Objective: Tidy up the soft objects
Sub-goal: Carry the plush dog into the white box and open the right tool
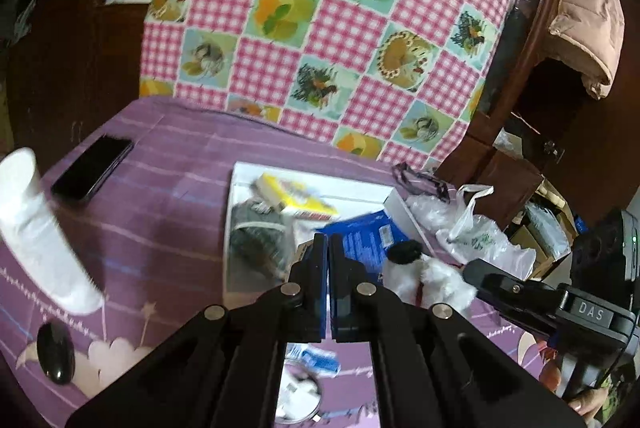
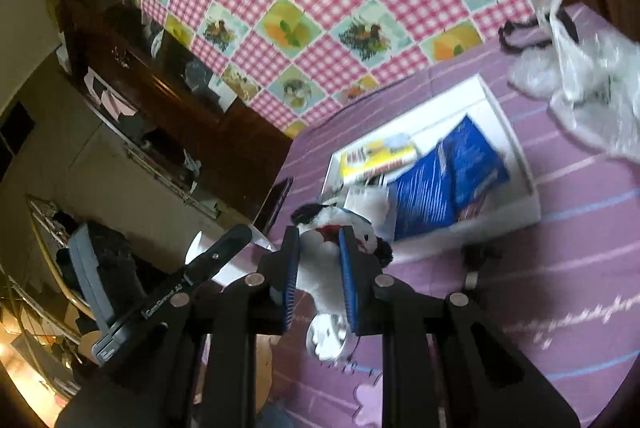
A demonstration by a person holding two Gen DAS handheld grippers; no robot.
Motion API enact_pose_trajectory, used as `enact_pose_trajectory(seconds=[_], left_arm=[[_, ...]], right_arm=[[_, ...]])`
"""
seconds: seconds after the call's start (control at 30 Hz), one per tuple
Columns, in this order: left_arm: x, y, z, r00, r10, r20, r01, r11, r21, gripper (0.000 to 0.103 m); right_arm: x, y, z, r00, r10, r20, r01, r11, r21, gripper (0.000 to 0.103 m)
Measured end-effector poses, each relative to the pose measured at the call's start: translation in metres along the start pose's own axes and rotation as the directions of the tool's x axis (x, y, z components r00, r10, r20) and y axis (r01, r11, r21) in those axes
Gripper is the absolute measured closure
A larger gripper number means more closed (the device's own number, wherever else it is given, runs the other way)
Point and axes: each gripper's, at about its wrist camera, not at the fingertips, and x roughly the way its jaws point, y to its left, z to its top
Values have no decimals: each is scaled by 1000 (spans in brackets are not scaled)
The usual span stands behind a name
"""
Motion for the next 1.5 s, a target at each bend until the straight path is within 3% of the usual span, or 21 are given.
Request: enact_pose_trajectory(seconds=[0.4,0.63,0.93,1.03,1.13,1.17,1.23,1.27,1.3,1.37,1.5], left_arm=[[53,-27,17,998,-51,-28,51,999,9,103],[100,-27,22,992,-5,-123,2,1000,-21,103],[120,-27,29,996,1,-94,-3,1000,-23,103],[127,-26,28,993,19,-118,-22,1000,-22,103],[137,-20,24,989,-10,-146,4,999,-45,103],[139,-20,23,989,-15,-146,9,999,-39,101],[140,-22,22,988,1,-155,-4,1000,-16,81],[137,-23,22,989,-2,-150,1,1000,-10,55],[134,-23,23,991,-18,-134,17,1000,-11,36],[124,-23,26,996,-28,-89,28,1000,-4,33],[109,-17,36,995,-26,-94,26,1000,4,33]], right_arm=[[-7,-17,31,996,-28,82,24,999,41,82],[1,-21,30,990,-113,81,110,993,46,82],[16,-22,38,977,-189,101,188,982,24,82],[23,-19,38,970,-219,106,222,975,-10,82],[31,-22,38,961,-253,113,258,966,-24,82],[34,-24,38,958,-263,114,267,963,-25,82],[38,-27,38,954,-274,124,280,960,-34,82],[39,-29,38,952,-276,131,283,958,-37,82],[41,-30,39,951,-279,132,286,958,-36,82],[45,-34,40,949,-290,126,296,955,-28,81],[50,-42,38,950,-300,82,301,954,2,75]])
